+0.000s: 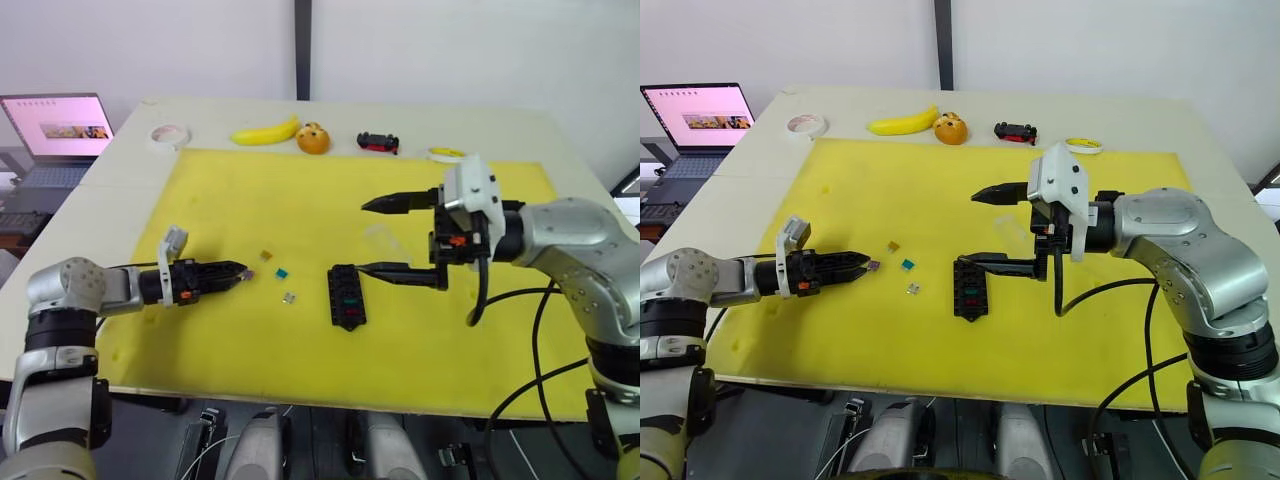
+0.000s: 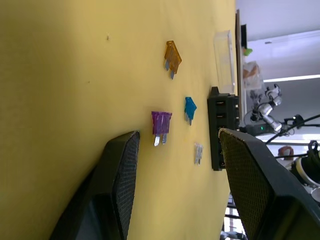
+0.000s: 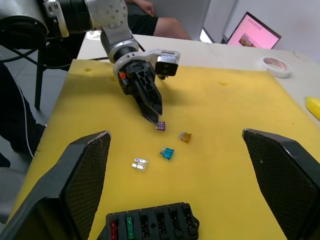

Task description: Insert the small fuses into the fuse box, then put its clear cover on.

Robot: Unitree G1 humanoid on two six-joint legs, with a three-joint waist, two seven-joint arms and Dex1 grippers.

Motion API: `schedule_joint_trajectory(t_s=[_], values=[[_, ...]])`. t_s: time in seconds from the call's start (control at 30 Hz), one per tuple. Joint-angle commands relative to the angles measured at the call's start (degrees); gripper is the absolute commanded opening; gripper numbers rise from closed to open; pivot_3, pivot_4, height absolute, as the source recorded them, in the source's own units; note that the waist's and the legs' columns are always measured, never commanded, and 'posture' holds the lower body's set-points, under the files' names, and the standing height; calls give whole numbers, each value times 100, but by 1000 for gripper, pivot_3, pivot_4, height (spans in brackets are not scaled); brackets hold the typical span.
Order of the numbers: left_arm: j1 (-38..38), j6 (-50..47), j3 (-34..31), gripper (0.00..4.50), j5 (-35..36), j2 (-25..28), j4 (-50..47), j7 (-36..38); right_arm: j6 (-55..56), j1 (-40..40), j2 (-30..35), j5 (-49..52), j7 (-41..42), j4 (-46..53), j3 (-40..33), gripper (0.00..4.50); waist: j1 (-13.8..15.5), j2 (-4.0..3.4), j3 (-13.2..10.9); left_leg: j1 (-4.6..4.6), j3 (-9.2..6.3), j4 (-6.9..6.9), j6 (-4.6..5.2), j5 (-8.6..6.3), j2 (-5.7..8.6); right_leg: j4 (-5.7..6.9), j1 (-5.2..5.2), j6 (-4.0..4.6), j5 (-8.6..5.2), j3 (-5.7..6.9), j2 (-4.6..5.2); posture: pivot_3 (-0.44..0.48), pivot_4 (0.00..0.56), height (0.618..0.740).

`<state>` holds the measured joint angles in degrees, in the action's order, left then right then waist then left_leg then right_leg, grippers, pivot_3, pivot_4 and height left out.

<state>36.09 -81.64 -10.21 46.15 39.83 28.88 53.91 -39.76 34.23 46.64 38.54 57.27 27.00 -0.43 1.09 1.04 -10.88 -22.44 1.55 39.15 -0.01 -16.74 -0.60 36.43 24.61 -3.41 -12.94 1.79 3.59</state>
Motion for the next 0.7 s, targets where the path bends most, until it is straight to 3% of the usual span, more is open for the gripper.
schedule_joint_trajectory(t_s=[0.03,0.7], values=[[119,164,129,2689,-138,-59,13,112,24,99,2,53,-39,194,-56,4500,-1,0,0,0,0,0,0,0,0,0,0,0,0,0,0,0,150,737],[185,338,529,2689,-530,-241,-44,513,50,47,-9,52,-182,295,-23,4500,10,0,0,0,-2,0,0,0,2,-3,-2,0,0,1,1,0,150,737]])
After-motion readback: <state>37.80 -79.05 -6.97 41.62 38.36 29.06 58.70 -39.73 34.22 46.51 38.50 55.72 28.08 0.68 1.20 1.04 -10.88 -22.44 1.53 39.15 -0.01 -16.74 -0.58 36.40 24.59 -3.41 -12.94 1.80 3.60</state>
